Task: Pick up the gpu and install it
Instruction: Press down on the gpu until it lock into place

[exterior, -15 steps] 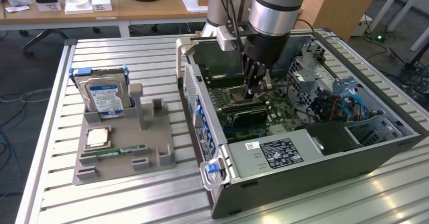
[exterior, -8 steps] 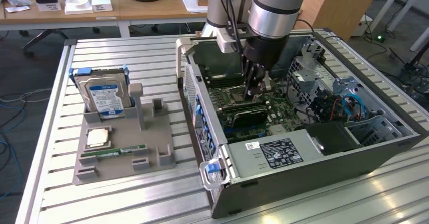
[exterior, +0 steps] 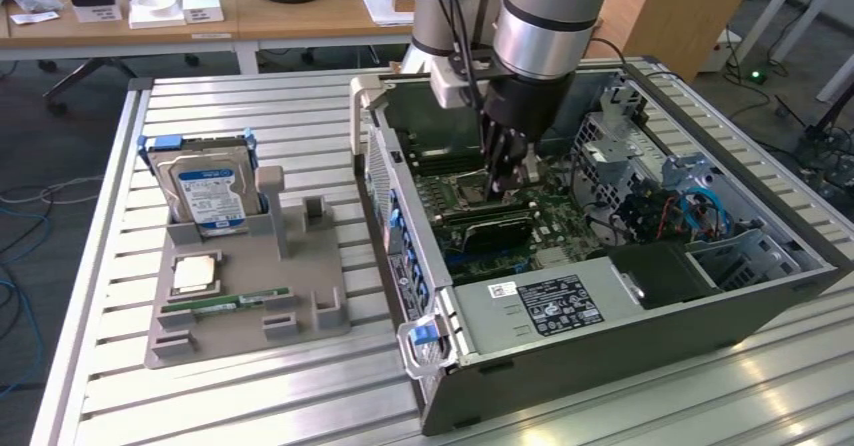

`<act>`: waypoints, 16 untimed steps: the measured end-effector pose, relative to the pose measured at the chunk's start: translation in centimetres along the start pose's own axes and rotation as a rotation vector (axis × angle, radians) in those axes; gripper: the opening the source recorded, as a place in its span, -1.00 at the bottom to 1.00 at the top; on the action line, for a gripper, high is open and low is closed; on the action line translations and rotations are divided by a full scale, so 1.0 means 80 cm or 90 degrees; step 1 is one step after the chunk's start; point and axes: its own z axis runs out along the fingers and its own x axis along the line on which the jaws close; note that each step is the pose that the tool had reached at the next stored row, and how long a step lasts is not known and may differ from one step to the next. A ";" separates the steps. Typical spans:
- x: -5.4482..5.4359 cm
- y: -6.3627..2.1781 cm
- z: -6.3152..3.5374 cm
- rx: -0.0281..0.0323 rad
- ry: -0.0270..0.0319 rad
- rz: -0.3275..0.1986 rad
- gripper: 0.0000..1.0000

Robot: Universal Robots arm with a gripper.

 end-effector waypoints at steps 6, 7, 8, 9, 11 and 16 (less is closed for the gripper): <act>0.000 0.000 0.014 0.0001 0.0030 0.000 -0.79; 0.000 0.000 0.014 0.0000 0.0029 0.000 -0.79; 0.000 0.000 0.015 0.0001 0.0029 0.000 -0.79; -0.001 0.000 0.015 0.0001 0.0029 0.000 -0.79; -0.003 0.000 0.015 0.0001 0.0030 0.000 -0.79; -0.005 0.000 0.020 0.0001 0.0023 0.000 -0.79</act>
